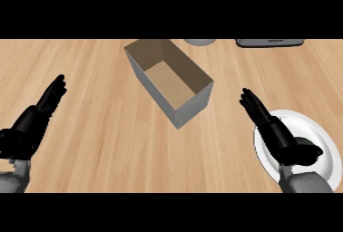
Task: Pick the squash from the plate and place it in the cardboard box
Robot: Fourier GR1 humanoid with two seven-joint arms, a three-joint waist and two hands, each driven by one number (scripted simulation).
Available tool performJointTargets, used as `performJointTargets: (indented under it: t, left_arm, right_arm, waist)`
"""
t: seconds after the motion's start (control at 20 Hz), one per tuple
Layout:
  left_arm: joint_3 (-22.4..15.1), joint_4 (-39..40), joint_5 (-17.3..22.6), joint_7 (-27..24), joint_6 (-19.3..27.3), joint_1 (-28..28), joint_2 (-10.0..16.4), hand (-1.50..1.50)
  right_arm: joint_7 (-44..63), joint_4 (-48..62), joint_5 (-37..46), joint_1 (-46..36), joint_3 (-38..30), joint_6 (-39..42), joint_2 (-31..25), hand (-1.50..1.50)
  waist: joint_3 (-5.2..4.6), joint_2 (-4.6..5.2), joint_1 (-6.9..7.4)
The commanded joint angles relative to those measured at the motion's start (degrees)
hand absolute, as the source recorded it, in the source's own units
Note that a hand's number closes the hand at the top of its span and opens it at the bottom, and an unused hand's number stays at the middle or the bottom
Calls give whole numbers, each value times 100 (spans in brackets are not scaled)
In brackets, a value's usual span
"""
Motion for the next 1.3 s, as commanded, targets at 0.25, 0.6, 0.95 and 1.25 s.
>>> performJointTargets:
  t: [0.25, 0.6, 0.95, 1.25]
  left_arm:
    - [128, 402, -318, -13, 659, 446, -371, 0]
    - [-119, 297, -411, 127, 691, 687, -715, 0]
    - [-96, 360, -518, 234, 797, 513, -818, 0]
    - [-145, 274, -528, 268, 740, 621, -834, 0]
  right_arm:
    - [-1329, -445, -1918, -649, -924, 2638, -914, -150]
    - [-2899, 2092, -836, -378, -1889, 2408, -1355, -150]
    - [-3936, 2173, 894, -601, -1678, 2416, -3004, -150]
    - [-4127, 1994, 2250, -593, -895, 2039, -4044, -150]
  waist:
    - [-132, 69, 236]
    - [-142, 91, 218]
    - [-139, 100, 216]
    - [-144, 95, 280]
